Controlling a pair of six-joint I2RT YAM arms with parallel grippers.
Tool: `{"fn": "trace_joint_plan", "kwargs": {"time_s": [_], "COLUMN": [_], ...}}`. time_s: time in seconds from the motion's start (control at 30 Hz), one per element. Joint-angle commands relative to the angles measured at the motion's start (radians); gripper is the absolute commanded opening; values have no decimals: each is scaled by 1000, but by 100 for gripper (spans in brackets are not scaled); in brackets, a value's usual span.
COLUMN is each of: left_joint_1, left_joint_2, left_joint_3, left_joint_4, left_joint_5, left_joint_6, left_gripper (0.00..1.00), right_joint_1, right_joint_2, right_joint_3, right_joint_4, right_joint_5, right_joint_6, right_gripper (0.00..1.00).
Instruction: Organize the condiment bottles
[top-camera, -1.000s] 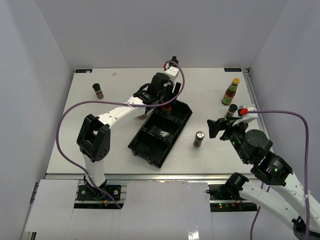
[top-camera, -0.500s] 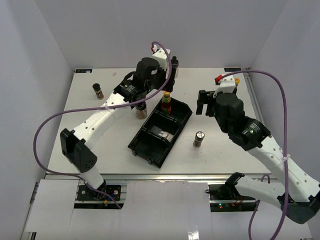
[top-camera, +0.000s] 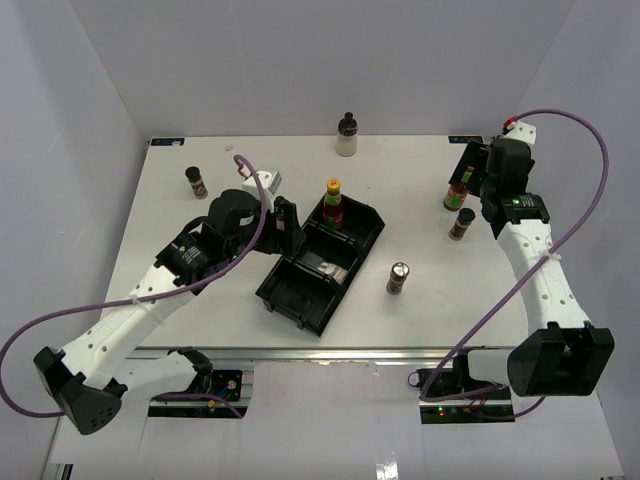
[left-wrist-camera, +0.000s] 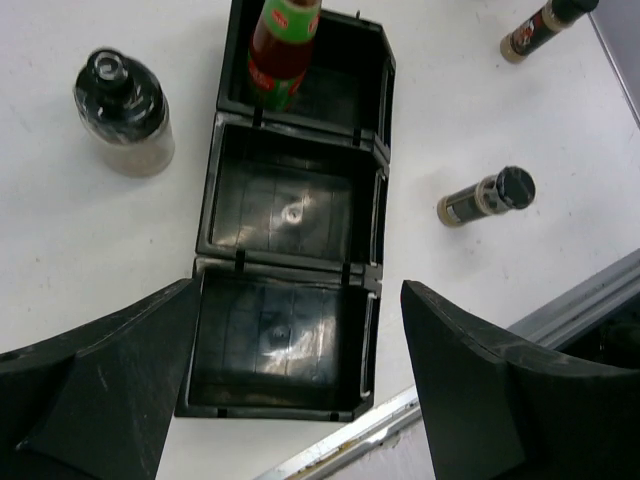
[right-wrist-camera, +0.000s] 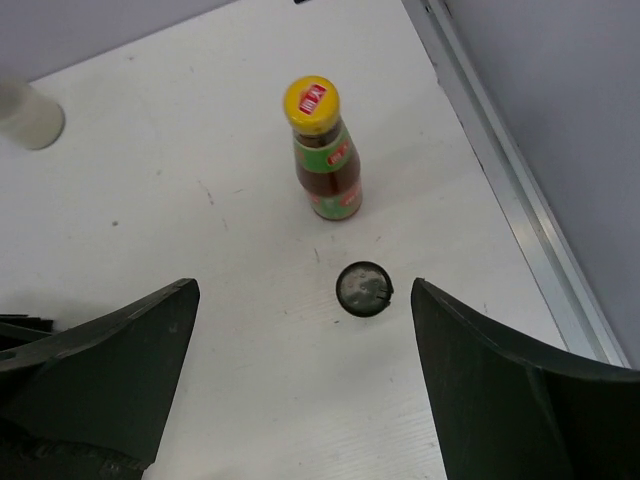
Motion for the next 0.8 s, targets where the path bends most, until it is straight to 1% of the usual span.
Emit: {"fn": "trace_joint_plan", "kwargs": {"time_s": [0.0, 0.07, 0.27, 0.47, 0.57, 0.77], "left_joint_1": [0, 0, 0, 0, 0, 0], "left_joint_2": [-122, -166, -213, -252, -259, -249], "left_joint_3": [-86, -136, -211, -270, -280, -288], "left_joint_4": [37, 46, 60, 93, 103, 99], "left_joint_5": [-3, -19, -86, -104, -108, -112], "left_joint_6": [-31, -25, -13, -16, -9, -1], "left_gripper": [92, 93, 93, 93, 93, 93], "right_joint_1": [-55, -90, -124, -131, -131, -131], "right_joint_2": [96, 161, 267, 386, 421, 449], "right_joint_3": [-36, -27, -18, 47, 57, 72], "right_joint_4": [219, 251, 379, 428, 450, 501], "right_joint_5": [-95, -111, -152, -152, -167, -185], "right_joint_6": [3, -21, -69, -135, -149, -194], "right_gripper": [94, 95, 98, 100, 95, 88]}}
